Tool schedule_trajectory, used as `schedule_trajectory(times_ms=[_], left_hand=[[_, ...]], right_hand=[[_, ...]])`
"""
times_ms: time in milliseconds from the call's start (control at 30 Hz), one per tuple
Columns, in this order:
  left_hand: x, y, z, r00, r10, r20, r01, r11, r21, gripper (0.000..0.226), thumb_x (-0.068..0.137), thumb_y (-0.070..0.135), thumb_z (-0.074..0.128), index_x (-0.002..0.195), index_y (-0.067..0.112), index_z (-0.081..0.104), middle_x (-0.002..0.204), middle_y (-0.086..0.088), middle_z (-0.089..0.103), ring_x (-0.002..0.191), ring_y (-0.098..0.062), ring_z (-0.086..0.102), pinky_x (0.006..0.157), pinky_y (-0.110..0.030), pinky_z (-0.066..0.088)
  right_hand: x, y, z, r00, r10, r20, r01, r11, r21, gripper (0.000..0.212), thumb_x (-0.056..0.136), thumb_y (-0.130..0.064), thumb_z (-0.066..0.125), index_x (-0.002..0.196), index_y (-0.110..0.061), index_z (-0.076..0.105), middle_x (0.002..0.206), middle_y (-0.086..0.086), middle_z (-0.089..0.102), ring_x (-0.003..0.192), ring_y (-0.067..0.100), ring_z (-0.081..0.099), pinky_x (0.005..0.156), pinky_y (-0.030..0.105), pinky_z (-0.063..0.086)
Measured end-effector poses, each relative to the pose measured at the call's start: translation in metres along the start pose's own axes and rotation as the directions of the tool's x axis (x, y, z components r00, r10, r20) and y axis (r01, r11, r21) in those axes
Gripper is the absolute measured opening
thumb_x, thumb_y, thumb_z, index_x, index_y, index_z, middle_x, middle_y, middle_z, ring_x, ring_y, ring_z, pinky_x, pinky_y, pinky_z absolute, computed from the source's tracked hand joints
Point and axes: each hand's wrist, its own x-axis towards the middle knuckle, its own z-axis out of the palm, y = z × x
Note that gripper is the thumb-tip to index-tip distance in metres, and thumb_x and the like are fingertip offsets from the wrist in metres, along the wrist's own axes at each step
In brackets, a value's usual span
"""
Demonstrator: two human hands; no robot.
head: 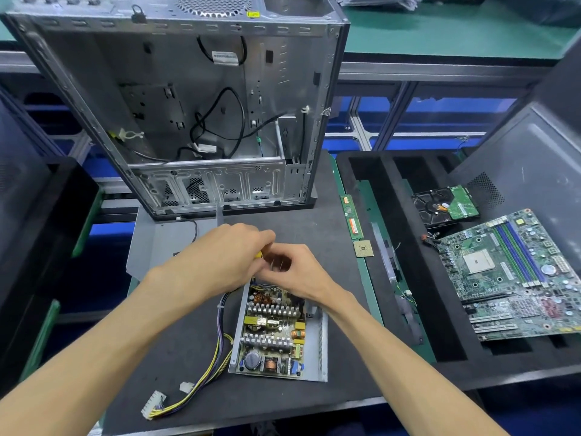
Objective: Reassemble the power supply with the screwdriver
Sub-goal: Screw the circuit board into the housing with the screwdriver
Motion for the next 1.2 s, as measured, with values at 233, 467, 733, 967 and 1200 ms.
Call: schedule_trajectory(times_ms=[233, 467, 733, 967, 1200], left_hand=[[0.000, -0.002, -0.003, 1.000, 0.013, 0.028, -0.012, 1.000, -0.015, 0.010, 0.098, 0.028, 0.055, 0.106, 0.023, 0.052, 0.105, 0.004, 0.060, 0.100, -0.021, 0.060, 0.084, -0.035, 0.047], [-0.001, -0.003, -0.001, 1.000, 0.022, 0.013, -0.021, 0.999, -0.040, 0.008, 0.097, 0.025, 0.056, 0.104, 0.024, 0.053, 0.100, 0.006, 0.058, 0.095, -0.018, 0.058, 0.081, -0.033, 0.046], [-0.006, -0.010, 0.016, 0.990, 0.038, -0.133, -0.054, 0.991, -0.120, 0.008, 0.098, 0.031, 0.056, 0.102, 0.027, 0.051, 0.095, 0.011, 0.052, 0.088, -0.017, 0.059, 0.075, -0.034, 0.048], [-0.026, -0.014, 0.063, 0.939, -0.199, -0.279, 0.029, 0.858, -0.513, 0.053, 0.094, 0.058, 0.048, 0.143, 0.050, 0.030, 0.110, 0.018, 0.056, 0.096, -0.001, 0.059, 0.079, -0.032, 0.053], [-0.050, -0.018, 0.107, 0.846, -0.508, -0.161, 0.235, 0.626, -0.743, 0.075, 0.082, 0.069, 0.054, 0.146, 0.034, 0.039, 0.114, 0.021, 0.055, 0.107, 0.003, 0.055, 0.093, -0.030, 0.050]], right_hand=[[0.001, 0.001, 0.000, 1.000, 0.013, -0.005, -0.013, 1.000, 0.014, 0.010, 0.086, -0.043, 0.071, 0.080, -0.044, 0.063, 0.065, -0.011, 0.054, 0.061, 0.003, 0.046, 0.059, 0.017, 0.040], [0.000, 0.001, -0.001, 1.000, 0.019, -0.002, -0.019, 1.000, 0.015, 0.015, 0.086, -0.041, 0.073, 0.079, -0.048, 0.061, 0.063, -0.015, 0.050, 0.060, 0.003, 0.042, 0.058, 0.013, 0.036], [-0.004, 0.003, -0.002, 1.000, 0.018, 0.015, -0.017, 0.999, -0.032, 0.011, 0.087, -0.043, 0.067, 0.084, -0.038, 0.058, 0.066, -0.011, 0.050, 0.062, 0.004, 0.043, 0.059, 0.017, 0.038], [-0.003, 0.005, -0.004, 0.991, -0.036, -0.128, 0.030, 0.999, -0.045, 0.012, 0.094, -0.027, 0.069, 0.105, -0.028, 0.066, 0.091, -0.002, 0.055, 0.079, 0.006, 0.053, 0.072, 0.014, 0.041], [-0.009, -0.011, -0.017, 0.886, 0.181, -0.426, -0.024, 0.938, 0.347, 0.018, 0.103, -0.030, 0.046, 0.096, -0.015, 0.051, 0.079, -0.004, 0.057, 0.074, 0.014, 0.057, 0.072, 0.034, 0.054]])
